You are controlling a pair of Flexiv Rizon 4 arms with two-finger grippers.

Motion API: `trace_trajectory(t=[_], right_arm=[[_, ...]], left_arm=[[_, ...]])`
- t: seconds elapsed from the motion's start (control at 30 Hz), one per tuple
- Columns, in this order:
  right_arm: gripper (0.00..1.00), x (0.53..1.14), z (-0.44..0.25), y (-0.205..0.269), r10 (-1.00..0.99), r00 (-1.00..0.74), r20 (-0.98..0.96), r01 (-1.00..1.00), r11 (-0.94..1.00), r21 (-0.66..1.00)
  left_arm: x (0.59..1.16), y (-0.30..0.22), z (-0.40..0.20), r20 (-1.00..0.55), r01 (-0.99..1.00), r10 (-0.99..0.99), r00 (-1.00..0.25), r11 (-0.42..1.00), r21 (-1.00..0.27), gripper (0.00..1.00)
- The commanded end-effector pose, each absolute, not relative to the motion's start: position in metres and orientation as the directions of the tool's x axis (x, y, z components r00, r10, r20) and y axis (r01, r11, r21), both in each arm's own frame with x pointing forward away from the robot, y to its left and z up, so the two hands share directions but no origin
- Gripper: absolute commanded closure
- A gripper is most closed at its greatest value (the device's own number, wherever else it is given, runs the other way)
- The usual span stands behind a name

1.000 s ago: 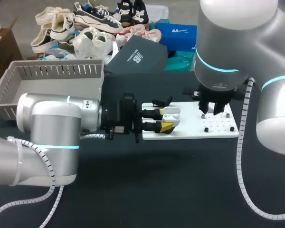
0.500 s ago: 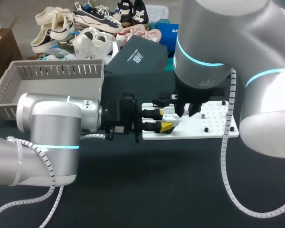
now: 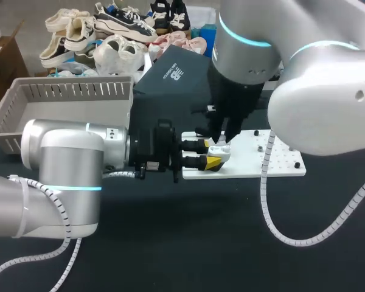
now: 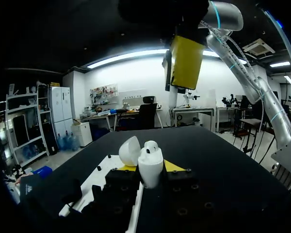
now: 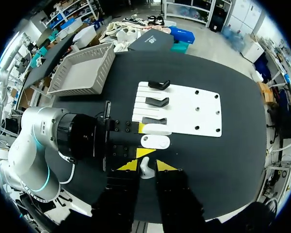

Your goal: Pick up each earbud case from the left stands, insert the matching earbuds, close the lid, and place the case in the box.

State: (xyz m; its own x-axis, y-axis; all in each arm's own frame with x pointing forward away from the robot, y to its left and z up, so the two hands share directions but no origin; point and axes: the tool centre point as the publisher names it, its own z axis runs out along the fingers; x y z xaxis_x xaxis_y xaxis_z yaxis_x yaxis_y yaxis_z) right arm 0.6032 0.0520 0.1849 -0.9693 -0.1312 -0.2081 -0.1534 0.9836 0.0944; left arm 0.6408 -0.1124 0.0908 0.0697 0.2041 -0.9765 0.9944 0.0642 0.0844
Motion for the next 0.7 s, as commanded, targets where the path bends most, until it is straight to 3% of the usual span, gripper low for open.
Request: trace_trajectory(t=[0.03,0.7], right_arm=[[1.00,0.6089,0.1847,0.0509,-0.137,-0.979,-0.154,-0.154,0.983,0.100],[1.00,0.6118,0.1822,0.0503,-0.130,-0.982,-0.135,-0.143,0.986,0.089]], left_arm=[[0.6391,-0.1127,0.0901,-0.977,0.994,0.202,0.072,0.070,0.088,1.00],[0.6391,-0.1127,0.0901,-0.977,0.994,0.202,0.072,0.070,0.088,1.00]])
